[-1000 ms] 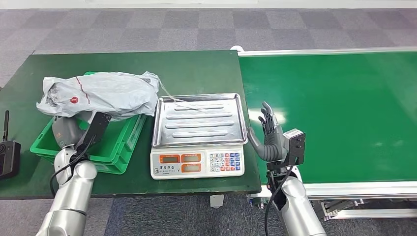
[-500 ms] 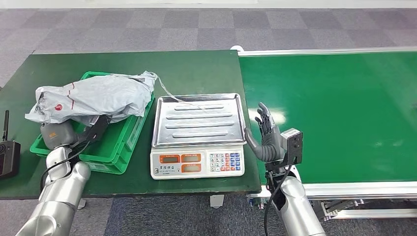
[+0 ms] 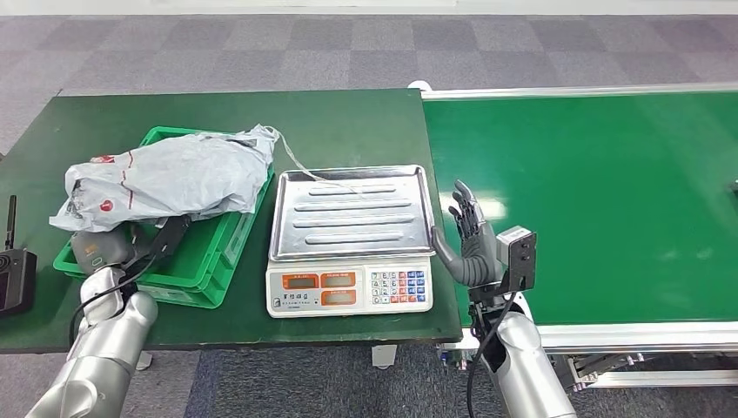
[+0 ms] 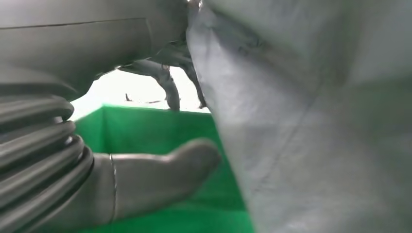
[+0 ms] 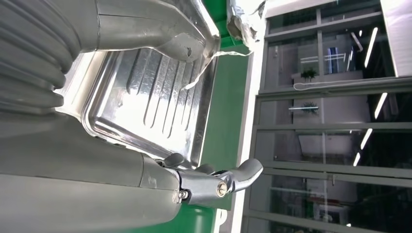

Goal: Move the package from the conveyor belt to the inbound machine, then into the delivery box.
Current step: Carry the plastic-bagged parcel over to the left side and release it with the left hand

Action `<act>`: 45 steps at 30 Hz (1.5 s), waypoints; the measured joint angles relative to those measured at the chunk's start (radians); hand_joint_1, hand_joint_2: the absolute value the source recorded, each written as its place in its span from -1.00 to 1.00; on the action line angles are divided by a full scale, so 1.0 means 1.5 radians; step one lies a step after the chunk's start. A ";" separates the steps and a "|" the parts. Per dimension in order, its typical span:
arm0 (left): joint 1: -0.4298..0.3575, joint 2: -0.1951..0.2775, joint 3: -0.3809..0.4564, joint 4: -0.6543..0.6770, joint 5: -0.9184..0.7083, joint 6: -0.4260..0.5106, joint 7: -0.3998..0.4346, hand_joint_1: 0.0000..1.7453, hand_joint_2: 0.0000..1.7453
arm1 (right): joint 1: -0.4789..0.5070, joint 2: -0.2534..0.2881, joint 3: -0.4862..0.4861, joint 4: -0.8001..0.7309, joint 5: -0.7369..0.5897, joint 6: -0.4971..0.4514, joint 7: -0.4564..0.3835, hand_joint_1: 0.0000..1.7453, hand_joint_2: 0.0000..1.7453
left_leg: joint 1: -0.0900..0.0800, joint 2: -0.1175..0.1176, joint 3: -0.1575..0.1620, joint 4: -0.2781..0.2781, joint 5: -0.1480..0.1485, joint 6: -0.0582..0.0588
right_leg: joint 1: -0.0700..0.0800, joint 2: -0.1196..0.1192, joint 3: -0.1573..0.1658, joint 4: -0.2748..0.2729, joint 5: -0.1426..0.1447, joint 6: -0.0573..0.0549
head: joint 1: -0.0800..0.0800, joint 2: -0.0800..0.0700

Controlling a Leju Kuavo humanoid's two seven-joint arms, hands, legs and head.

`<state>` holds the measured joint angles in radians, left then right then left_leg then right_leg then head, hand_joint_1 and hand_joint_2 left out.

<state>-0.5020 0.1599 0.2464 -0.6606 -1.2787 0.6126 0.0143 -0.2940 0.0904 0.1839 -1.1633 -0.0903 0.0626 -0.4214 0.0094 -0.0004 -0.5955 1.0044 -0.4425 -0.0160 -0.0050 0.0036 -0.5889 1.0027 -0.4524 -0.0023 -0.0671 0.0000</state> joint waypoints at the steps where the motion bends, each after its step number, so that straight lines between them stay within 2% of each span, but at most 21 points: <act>1: -0.002 0.002 0.000 0.005 -0.026 0.000 0.022 0.83 1.00 | 0.000 0.000 0.000 -0.002 0.001 0.001 0.001 -1.00 1.00 | 0.000 0.000 0.000 0.000 0.000 0.000 | 0.000 0.000 0.000 0.000 0.000 0.000 | 0.000 0.000; 4: -0.007 0.011 0.000 0.018 -0.096 -0.008 0.083 -0.68 1.00 | 0.001 0.000 0.000 -0.006 0.003 0.002 0.002 -1.00 1.00 | 0.000 0.000 0.000 0.000 0.000 0.000 | 0.000 0.000 0.000 0.000 0.000 0.000 | 0.000 0.000; 5: -0.009 0.015 0.000 0.022 -0.116 -0.011 0.103 -1.00 1.00 | 0.002 0.000 0.000 -0.007 0.003 0.002 0.002 -1.00 1.00 | 0.000 0.000 0.000 0.000 0.000 0.000 | 0.000 0.000 0.000 0.000 0.000 0.000 | 0.000 0.000; 10: -0.015 0.042 -0.006 0.027 -0.158 -0.010 0.226 -1.00 1.00 | 0.010 0.000 0.000 -0.010 0.004 0.008 0.004 -1.00 1.00 | 0.000 0.003 0.000 0.000 0.000 0.000 | 0.000 0.002 -0.001 0.000 0.000 0.000 | 0.000 0.000; 18: 0.005 0.086 -0.038 -0.011 -0.158 0.030 0.275 -1.00 1.00 | 0.031 0.000 0.000 -0.018 -0.002 0.015 0.000 -1.00 1.00 | 0.000 0.002 0.000 0.000 0.000 0.000 | 0.000 0.002 -0.001 0.000 0.000 -0.001 | 0.000 0.000; 21: 0.017 0.104 -0.067 -0.032 -0.158 0.043 0.318 -1.00 1.00 | 0.034 0.000 0.000 -0.018 -0.003 0.015 0.000 -1.00 1.00 | 0.000 0.003 0.000 0.000 0.000 0.000 | 0.000 0.002 -0.002 0.000 0.000 -0.001 | 0.000 0.000; 28: 0.038 0.150 -0.141 -0.070 -0.159 0.044 0.378 -1.00 1.00 | 0.039 0.000 0.004 -0.020 -0.004 0.013 0.000 -1.00 1.00 | 0.000 0.002 0.000 0.000 0.000 0.000 | 0.000 0.002 -0.001 0.000 0.000 -0.001 | 0.000 0.000; 37: 0.040 0.233 -0.258 -0.050 -0.159 -0.001 0.386 -1.00 1.00 | 0.056 -0.002 0.005 -0.033 -0.012 0.013 -0.002 -1.00 1.00 | 0.001 0.003 0.000 0.000 0.000 0.000 | 0.000 0.002 -0.002 0.000 0.000 -0.001 | 0.000 0.000; 45: 0.096 0.289 -0.258 -0.063 -0.159 -0.030 0.386 -1.00 1.00 | 0.083 -0.008 0.001 -0.061 -0.013 0.014 0.000 -1.00 1.00 | 0.001 0.003 -0.001 0.000 -0.001 -0.001 | 0.001 0.002 -0.002 0.000 -0.001 -0.002 | 0.000 0.000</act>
<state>-0.3574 0.5928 -0.1406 -0.7558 -1.5167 0.5674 0.5940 -0.1697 0.0789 0.1847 -1.2552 -0.1091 0.0842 -0.4210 0.0104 0.0038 -0.5968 1.0040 -0.4436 -0.0178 -0.0042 0.0065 -0.5920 1.0030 -0.4536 -0.0046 -0.0672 0.0000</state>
